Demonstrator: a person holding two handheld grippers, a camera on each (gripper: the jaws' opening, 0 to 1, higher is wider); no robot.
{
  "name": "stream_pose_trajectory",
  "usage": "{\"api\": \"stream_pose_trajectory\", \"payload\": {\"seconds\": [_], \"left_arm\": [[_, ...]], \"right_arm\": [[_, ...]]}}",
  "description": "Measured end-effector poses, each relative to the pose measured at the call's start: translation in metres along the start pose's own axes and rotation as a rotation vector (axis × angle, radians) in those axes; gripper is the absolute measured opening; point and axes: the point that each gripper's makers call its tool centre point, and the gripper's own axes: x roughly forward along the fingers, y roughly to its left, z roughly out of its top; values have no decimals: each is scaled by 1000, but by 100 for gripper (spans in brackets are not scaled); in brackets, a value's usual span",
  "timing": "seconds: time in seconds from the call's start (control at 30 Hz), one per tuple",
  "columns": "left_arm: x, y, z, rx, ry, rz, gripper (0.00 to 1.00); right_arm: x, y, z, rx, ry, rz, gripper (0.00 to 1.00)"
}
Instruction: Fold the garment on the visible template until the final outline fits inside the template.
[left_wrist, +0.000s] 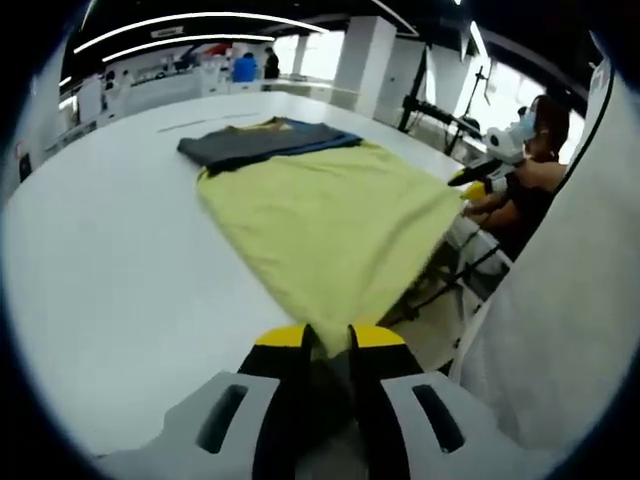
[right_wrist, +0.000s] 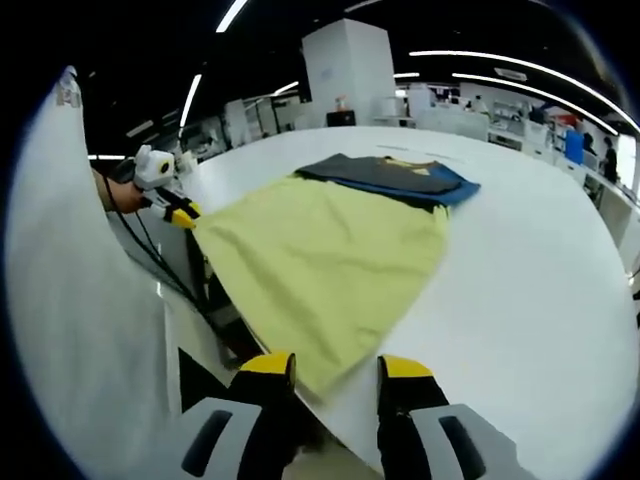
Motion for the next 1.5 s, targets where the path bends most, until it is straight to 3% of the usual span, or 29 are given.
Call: {"api": "stream_pose_trajectory", "payload": {"seconds": [0.67,1.0,1.23,1.5], "left_arm": [[-1,7,-6,-4,9,0,2],[1,12,-7,12,8,-11,0],[0,12,2,6,-14,-20,0],[-8,21,20,2,-47,13,0]], "right_arm": [[-3,4,-4,-20,-12,-7,0],[-3,5,3,-34,-18,-2,0],[-7,3,15,-15,-32,-2,0],[-9,-1,34,-25,-59,-13,0]]}}
